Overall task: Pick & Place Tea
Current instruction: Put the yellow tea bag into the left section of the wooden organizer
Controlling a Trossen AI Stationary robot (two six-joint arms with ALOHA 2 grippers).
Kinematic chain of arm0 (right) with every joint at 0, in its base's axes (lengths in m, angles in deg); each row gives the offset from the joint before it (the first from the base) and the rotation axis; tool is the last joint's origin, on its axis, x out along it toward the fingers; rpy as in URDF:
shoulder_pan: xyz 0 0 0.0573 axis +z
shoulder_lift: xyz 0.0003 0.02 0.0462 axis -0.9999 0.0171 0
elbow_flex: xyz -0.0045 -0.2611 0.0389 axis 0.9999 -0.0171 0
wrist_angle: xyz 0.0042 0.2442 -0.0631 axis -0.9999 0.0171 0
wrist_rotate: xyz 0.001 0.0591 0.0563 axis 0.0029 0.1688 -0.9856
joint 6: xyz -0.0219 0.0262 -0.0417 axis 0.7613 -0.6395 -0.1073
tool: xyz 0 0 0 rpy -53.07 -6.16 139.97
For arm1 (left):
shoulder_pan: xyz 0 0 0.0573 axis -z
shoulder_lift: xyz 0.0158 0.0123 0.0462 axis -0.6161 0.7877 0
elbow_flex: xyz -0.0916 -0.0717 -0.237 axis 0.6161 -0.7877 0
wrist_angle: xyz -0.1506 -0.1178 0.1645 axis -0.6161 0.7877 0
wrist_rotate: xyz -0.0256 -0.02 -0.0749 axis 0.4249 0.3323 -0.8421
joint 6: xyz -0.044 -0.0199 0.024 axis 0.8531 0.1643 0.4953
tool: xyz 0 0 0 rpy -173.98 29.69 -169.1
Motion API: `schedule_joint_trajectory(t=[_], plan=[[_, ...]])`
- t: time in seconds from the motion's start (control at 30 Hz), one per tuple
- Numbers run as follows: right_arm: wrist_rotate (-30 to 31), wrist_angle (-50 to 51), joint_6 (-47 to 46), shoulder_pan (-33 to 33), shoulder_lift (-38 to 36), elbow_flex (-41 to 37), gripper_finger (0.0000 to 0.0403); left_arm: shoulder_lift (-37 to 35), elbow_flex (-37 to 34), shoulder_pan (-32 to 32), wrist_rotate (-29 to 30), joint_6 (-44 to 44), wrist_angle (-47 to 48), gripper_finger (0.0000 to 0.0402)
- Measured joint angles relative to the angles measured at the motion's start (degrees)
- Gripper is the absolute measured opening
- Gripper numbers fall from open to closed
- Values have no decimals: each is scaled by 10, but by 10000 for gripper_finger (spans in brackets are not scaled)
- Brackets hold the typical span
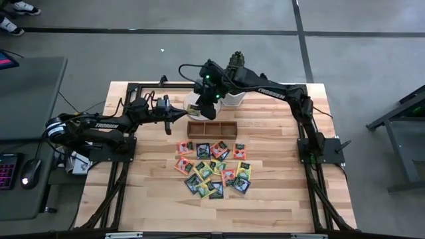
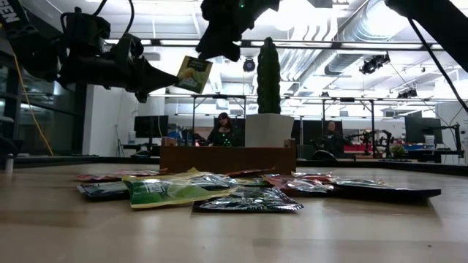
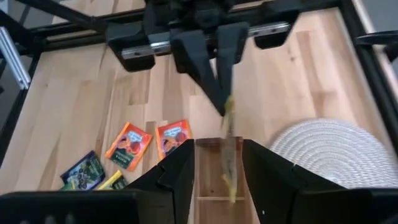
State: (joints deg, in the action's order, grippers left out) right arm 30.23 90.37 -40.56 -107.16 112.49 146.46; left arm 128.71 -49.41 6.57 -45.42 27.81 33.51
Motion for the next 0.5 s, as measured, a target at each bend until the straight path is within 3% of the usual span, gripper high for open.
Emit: schedule_joint_trajectory(t=[0.37, 0.5], plan=[[17, -4, 1, 6, 21, 0, 129, 0, 0, 0, 0, 0, -2, 0], [41, 5, 0, 6, 22, 0, 78, 0, 0, 0, 0, 0, -2, 0]])
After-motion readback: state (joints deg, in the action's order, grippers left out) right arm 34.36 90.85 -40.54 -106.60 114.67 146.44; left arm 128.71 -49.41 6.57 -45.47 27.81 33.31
